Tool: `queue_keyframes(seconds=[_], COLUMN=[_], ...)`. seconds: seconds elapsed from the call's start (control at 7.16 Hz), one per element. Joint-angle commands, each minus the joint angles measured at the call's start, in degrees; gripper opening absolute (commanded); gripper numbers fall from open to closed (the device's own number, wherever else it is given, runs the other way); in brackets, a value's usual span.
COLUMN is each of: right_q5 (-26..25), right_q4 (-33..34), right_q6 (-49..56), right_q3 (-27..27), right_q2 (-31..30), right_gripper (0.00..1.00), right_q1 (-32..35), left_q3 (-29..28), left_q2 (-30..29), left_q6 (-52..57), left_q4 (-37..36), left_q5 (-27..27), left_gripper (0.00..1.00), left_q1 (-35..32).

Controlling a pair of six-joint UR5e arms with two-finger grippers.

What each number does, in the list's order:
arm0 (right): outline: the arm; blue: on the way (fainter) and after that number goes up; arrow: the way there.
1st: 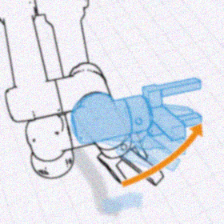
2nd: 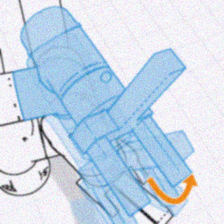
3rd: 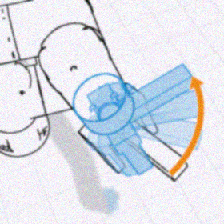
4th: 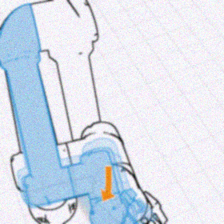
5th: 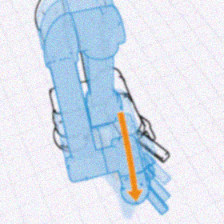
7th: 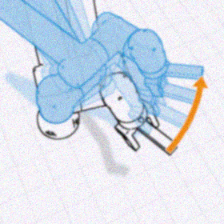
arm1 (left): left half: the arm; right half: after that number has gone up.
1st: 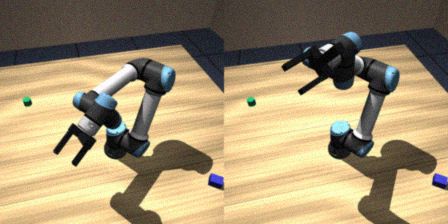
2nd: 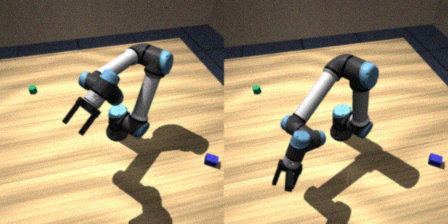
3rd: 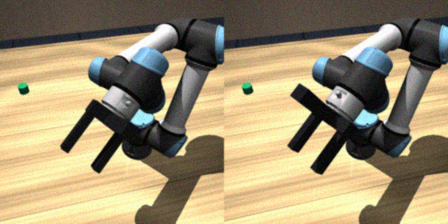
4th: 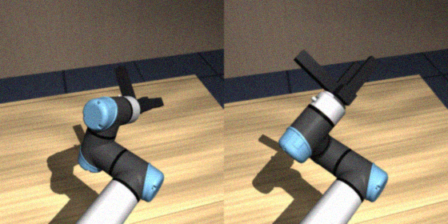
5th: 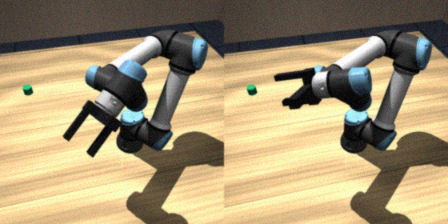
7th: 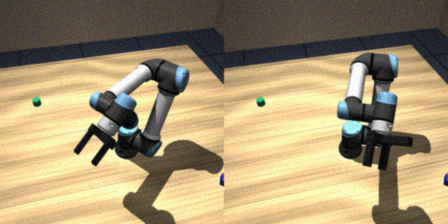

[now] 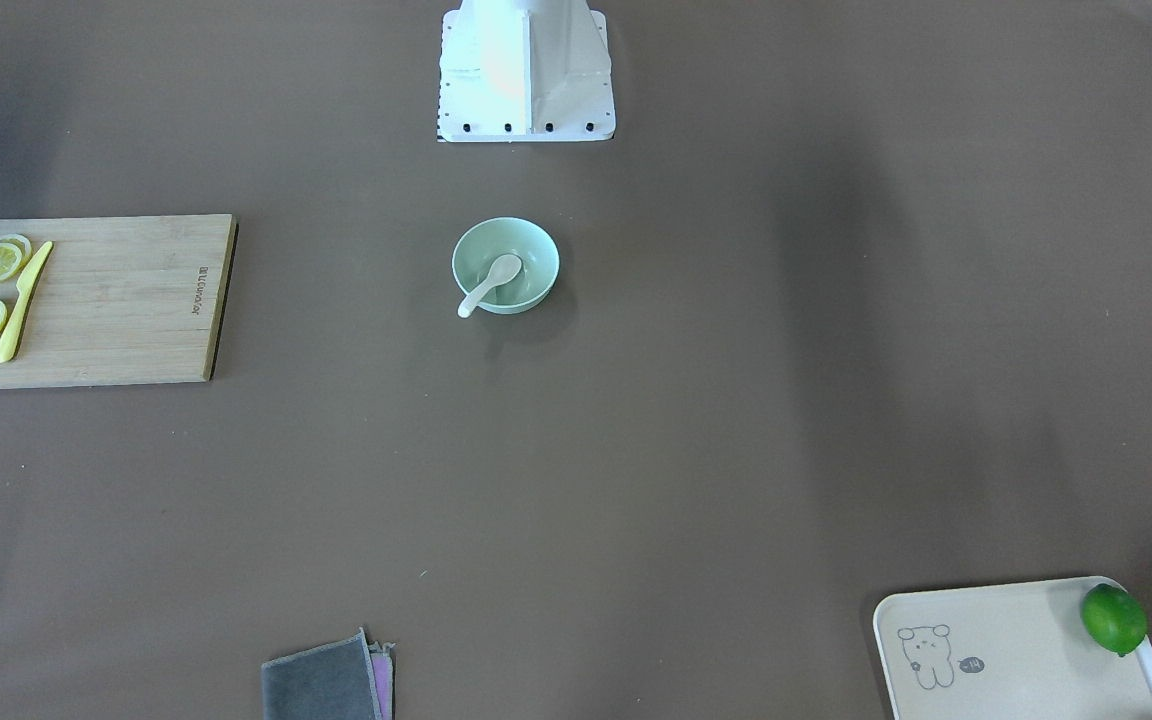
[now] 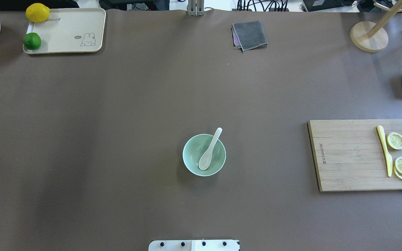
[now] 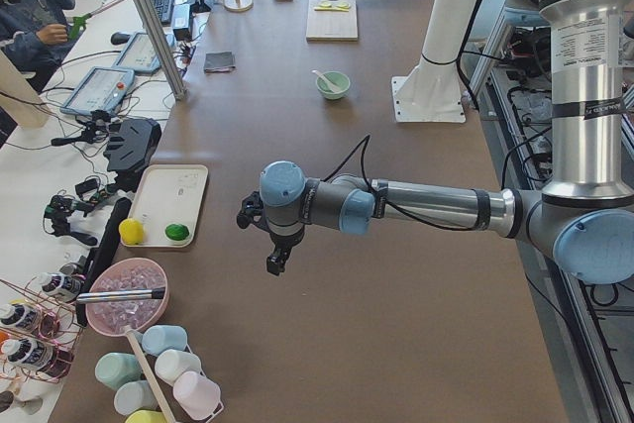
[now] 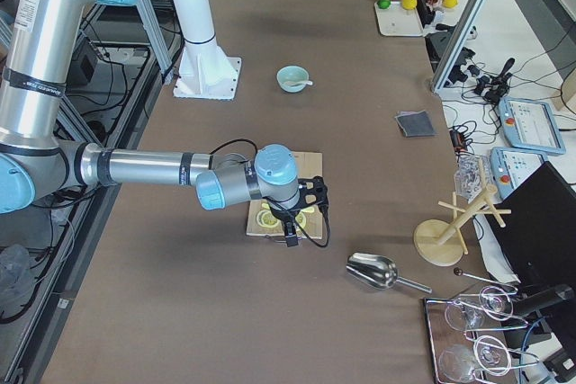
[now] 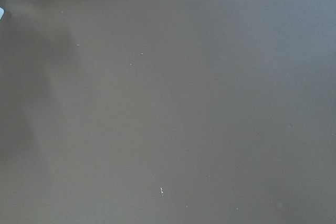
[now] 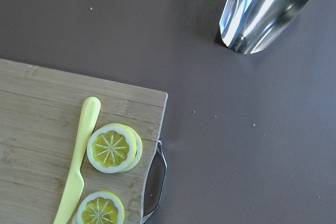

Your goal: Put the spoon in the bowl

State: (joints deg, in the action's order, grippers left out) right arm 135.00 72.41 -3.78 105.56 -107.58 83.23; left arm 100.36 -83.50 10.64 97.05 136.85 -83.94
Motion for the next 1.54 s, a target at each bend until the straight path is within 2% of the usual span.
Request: queue_keyframes(seconds=[0.0,0.28,0.42,0.56,0.7,1.26,1.4], right_q5=[0.0,0.0,0.0,0.1,0.1,1.7,1.7], right_q4=[0.0,0.0,-0.1,0.0,0.0,-0.1,-0.1], right_q6=[0.0,-0.1,-0.2,-0.2,-0.2,-0.1,-0.1], right_q3=[0.0,0.1,0.1,0.1,0.2,0.5,0.4], right_q2=[0.0,0.0,-0.1,0.0,-0.1,0.1,0.6], right_gripper=[1.0,1.0,1.0,1.0,1.0,1.0,1.0], right_q1=[0.0,0.0,0.0,0.0,0.0,0.0,0.1], left_q3=[0.0,-0.9,-4.2,-8.1,-9.5,-8.8,-6.8], left_q2=[0.0,0.2,0.0,0.0,0.1,0.9,2.5], left_q6=[0.0,-0.2,-0.4,-3.7,-8.7,-9.5,-9.5], left_q4=[0.2,0.5,4.6,13.3,17.6,18.4,18.4], left_q5=[0.0,-0.1,-0.2,-0.2,-0.4,0.2,0.3], left_gripper=[0.98,0.98,0.98,0.98,0.98,0.98,0.98], left_q1=[0.0,0.1,0.9,1.2,1.4,1.4,1.4])
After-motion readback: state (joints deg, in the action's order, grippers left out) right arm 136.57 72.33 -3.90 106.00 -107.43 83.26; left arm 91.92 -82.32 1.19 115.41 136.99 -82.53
